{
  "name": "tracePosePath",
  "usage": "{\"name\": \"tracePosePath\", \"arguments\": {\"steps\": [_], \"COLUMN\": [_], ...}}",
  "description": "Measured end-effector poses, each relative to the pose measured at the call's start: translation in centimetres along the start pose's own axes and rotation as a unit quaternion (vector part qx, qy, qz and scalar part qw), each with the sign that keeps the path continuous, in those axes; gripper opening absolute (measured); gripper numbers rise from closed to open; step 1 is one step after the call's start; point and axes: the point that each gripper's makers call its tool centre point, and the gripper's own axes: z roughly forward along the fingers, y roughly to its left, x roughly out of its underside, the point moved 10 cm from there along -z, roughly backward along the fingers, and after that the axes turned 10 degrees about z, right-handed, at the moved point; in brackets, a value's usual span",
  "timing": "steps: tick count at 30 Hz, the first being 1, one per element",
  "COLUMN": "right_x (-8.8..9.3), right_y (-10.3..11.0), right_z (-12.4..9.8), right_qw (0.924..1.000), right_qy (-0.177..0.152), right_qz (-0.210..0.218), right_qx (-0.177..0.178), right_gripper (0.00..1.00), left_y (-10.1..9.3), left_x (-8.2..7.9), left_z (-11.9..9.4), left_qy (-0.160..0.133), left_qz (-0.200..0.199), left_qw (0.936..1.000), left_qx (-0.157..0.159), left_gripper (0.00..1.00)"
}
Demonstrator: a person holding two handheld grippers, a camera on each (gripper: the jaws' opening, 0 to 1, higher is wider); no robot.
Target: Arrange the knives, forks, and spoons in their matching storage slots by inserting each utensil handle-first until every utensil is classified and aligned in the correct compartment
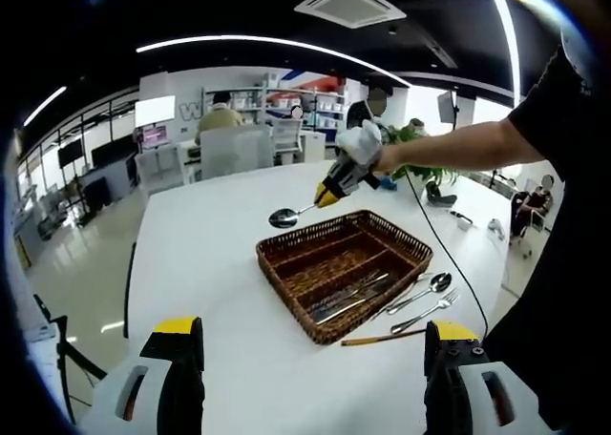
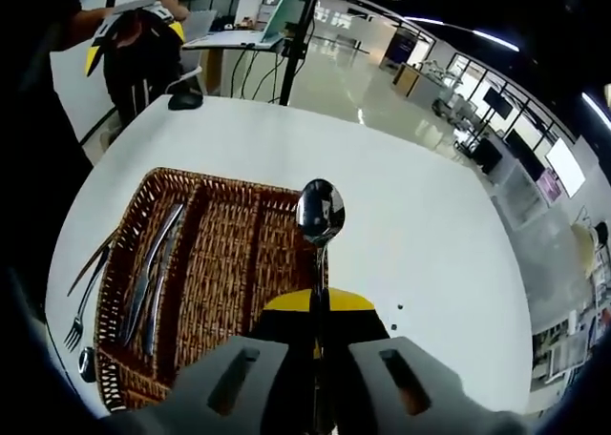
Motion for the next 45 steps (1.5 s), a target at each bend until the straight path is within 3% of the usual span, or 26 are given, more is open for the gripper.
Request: {"name": "tracePosePath", "arguments": {"steps": [14,29,34,39,45], "right_x": [1.7,3.8,4.2,4.8,4.5], "right_y": [0.7,0.6,1.1,1.2,1.5], "right_z": [2.8,5.7,6.8,7.7,8.1], "right_qw": [0.9997,0.9979,0.9979,0.9980,0.9985], "right_qy": [0.016,0.033,0.040,0.063,0.054], "right_qz": [-0.003,0.047,0.043,0.001,-0.008], "right_qx": [-0.017,-0.029,-0.027,-0.007,0.004], "right_gripper": [0.00,0.00,0.00,0.00,0.00], "left_y": [0.4,0.6,0.6,0.4,0.3], "left_x": [0.1,1.1,1.5,1.9,2.2], "left_z": [0.0,-0.7,-1.4,-1.8,-2.0], "left_qy": [0.008,0.019,0.024,0.031,0.037], "left_qz": [-0.006,-0.013,-0.016,-0.020,-0.020], "left_qw": [0.9999,0.9996,0.9994,0.9990,0.9988], "left_qx": [-0.007,-0.014,-0.020,-0.025,-0.026], "left_gripper": [1.00,1.00,1.00,1.00,1.00]}}
